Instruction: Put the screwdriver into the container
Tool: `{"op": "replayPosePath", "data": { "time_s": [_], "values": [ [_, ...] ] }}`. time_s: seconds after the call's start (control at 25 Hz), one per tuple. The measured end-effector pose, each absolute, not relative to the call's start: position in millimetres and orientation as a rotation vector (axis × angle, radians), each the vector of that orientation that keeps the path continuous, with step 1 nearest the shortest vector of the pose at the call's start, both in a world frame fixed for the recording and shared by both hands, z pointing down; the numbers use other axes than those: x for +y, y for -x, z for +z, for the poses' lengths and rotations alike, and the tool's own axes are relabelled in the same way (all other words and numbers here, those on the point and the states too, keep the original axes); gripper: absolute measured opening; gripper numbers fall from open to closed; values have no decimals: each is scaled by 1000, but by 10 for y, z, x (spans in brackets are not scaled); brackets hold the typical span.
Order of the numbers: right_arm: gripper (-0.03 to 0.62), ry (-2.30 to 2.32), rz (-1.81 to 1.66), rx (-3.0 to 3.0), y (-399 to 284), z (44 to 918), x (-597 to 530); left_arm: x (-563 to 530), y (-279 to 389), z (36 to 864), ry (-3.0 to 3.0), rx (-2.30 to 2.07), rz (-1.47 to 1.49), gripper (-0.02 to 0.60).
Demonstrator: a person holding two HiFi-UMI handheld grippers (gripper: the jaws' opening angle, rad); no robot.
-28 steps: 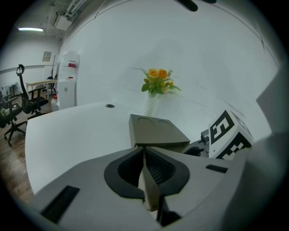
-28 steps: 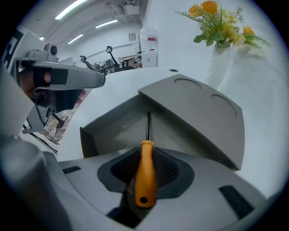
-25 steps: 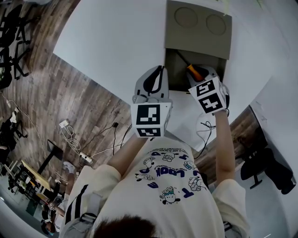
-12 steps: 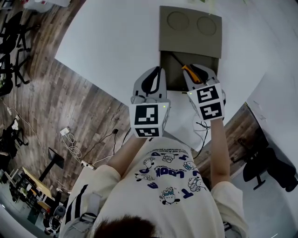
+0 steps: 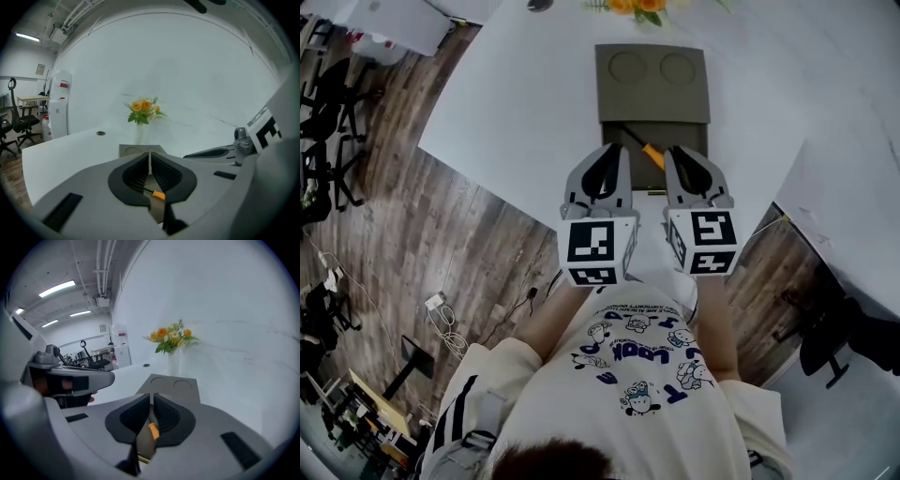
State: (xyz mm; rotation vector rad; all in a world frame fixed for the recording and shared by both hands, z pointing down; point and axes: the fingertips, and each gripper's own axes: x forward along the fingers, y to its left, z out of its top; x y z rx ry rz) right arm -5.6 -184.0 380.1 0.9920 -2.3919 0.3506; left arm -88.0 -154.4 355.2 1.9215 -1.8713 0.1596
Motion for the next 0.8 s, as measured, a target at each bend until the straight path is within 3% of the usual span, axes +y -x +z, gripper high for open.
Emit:
{"op": "replayPosePath", "data": {
  "time_s": [0.8],
  "values": [
    [40,-1241,295,-2534,-39,3125,-1513,-1308,697,2923,-2078,-1953,107,29]
  ]
}}
